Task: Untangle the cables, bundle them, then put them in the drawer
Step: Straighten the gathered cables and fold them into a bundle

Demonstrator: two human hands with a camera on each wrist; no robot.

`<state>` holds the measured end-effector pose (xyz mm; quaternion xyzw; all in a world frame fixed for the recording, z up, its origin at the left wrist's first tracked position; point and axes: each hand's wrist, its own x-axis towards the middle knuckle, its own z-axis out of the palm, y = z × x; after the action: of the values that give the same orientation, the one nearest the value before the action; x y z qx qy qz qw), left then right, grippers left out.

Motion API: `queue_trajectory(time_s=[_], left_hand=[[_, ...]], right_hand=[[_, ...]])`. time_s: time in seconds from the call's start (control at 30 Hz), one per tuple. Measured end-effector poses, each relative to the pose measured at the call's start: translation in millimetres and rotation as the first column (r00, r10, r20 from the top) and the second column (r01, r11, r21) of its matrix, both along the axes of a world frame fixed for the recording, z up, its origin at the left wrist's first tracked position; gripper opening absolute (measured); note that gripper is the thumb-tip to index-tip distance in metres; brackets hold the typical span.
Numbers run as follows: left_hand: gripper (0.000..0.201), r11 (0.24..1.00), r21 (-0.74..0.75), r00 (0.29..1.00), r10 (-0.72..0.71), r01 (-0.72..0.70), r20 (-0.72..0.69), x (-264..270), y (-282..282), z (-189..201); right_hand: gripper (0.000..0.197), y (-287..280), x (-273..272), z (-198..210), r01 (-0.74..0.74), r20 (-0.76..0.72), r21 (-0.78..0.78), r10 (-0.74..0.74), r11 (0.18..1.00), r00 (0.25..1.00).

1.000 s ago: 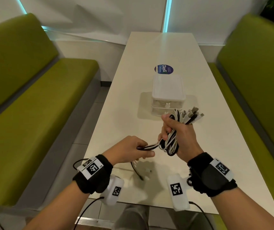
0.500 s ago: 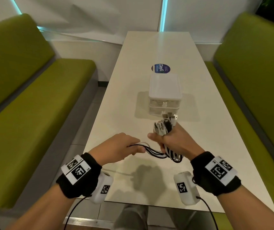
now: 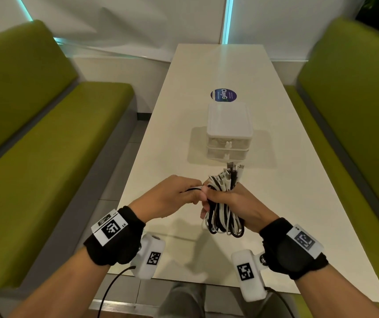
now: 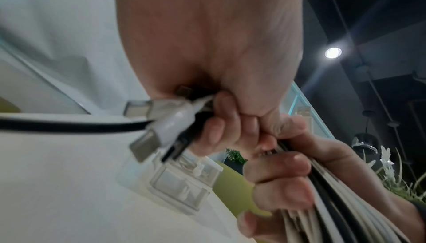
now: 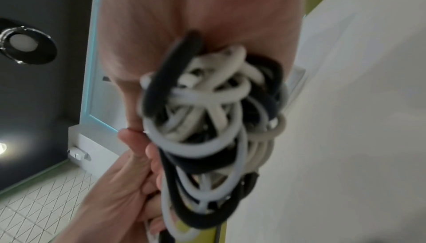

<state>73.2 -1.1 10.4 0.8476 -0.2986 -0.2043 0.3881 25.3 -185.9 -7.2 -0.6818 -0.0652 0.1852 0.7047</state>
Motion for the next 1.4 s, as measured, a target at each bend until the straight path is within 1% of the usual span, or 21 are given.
queue_trajectory(time_s=[0.13, 0.2, 0.3, 0.33, 0.4, 0.5, 0.57, 0.63, 0.67, 0.73, 0.77, 0.8, 0.87, 0.9, 1.0, 1.07, 1.13, 1.2, 1.27, 1.33, 1.4], left_hand=[[0.029, 0.998, 0.022, 0.998, 0.065, -0.065, 0.013, 7, 0, -11], [0.029, 0.996, 0.046, 0.996, 0.081, -0.080, -0.031, 9, 0, -10], [0.027, 0.996, 0.087, 0.993, 0.047, -0.038, -0.109, 10, 3, -7], [0.026, 0.995, 0.095, 0.990, 0.032, -0.019, -0.137, 11, 5, -7], [0.023, 0.995, 0.100, 0.986, 0.013, 0.004, -0.164, 12, 9, -8], [0.023, 0.994, 0.106, 0.987, 0.017, 0.000, -0.159, 14, 13, -10], [0.021, 0.996, 0.088, 0.985, 0.003, 0.012, -0.174, 16, 15, -11], [0.021, 0.999, 0.051, 0.982, 0.006, 0.004, -0.191, 18, 17, -10], [0.022, 1.000, 0.018, 0.978, 0.008, -0.004, -0.207, 18, 17, -10], [0.021, 0.999, -0.048, 0.968, 0.006, -0.019, -0.251, 15, 18, -12], [0.021, 0.997, -0.072, 0.961, 0.010, -0.031, -0.276, 13, 19, -14], [0.023, 0.995, -0.090, 0.954, 0.018, -0.047, -0.300, 12, 20, -17], [0.027, 0.989, -0.114, 0.944, 0.052, -0.094, -0.326, 9, 22, -23], [0.027, 0.985, -0.128, 0.946, 0.073, -0.119, -0.317, 6, 22, -26], [0.028, 0.958, -0.158, 0.947, 0.196, -0.241, -0.254, -10, 11, -37], [0.029, 0.926, -0.147, 0.924, 0.310, -0.347, -0.226, -24, 0, -44], [0.032, 0.896, -0.141, 0.897, 0.387, -0.420, -0.213, -33, -8, -47], [0.036, 0.852, -0.198, 0.865, 0.432, -0.484, -0.255, -40, -18, -46], [0.037, 0.804, -0.253, 0.836, 0.471, -0.538, -0.280, -49, -29, -43], [0.039, 0.782, -0.250, 0.820, 0.527, -0.571, -0.224, -54, -39, -43], [0.043, 0.792, -0.232, 0.824, 0.551, -0.565, -0.131, -53, -44, -46]], right_hand=[[0.021, 2, -3, -7, 0.007, -0.108, 0.098, 0.004, 0.995, 0.994], [0.017, 3, -5, -10, 0.029, -0.159, 0.122, -0.009, 0.992, 0.987], [0.016, 3, -10, -15, 0.013, -0.193, 0.115, 0.009, 0.993, 0.981], [0.015, 2, -11, -15, 0.003, -0.200, 0.104, 0.018, 0.995, 0.980], [0.009, 1, -13, -15, -0.015, -0.197, 0.035, 0.022, 0.999, 0.980], [0.016, 0, -12, -15, -0.017, -0.181, -0.104, -0.002, 0.994, 0.984], [0.021, 0, -10, -14, 0.007, -0.161, -0.122, -0.026, 0.993, 0.987], [0.032, 1, -10, -12, 0.048, -0.141, -0.079, -0.059, 0.996, 0.988], [0.033, 3, -11, -11, 0.070, -0.151, -0.031, -0.074, 0.997, 0.986], [0.022, 4, -13, -12, 0.124, -0.208, 0.066, -0.107, 0.990, 0.972], [0.015, 4, -14, -13, 0.148, -0.230, 0.085, -0.125, 0.985, 0.965], [0.015, 4, -14, -15, 0.175, -0.237, 0.084, -0.151, 0.981, 0.960], [0.025, 0, -13, -17, 0.236, -0.228, 0.059, -0.217, 0.970, 0.949], [0.028, 0, -11, -16, 0.269, -0.221, 0.057, -0.251, 0.961, 0.942], [0.029, 1, -7, -17, 0.359, -0.229, 0.100, -0.329, 0.928, 0.916], [0.030, 6, -4, -18, 0.401, -0.234, 0.120, -0.367, 0.908, 0.901], [0.032, 10, -4, -20, 0.440, -0.239, 0.119, -0.404, 0.890, 0.883], [0.031, 14, -6, -22, 0.479, -0.254, 0.125, -0.439, 0.869, 0.862], [0.027, 19, -7, -20, 0.508, -0.271, 0.161, -0.457, 0.846, 0.847], [0.024, 22, -8, -18, 0.526, -0.235, 0.176, -0.484, 0.832, 0.843], [0.020, 23, -10, -15, 0.526, -0.162, 0.165, -0.503, 0.834, 0.849]])
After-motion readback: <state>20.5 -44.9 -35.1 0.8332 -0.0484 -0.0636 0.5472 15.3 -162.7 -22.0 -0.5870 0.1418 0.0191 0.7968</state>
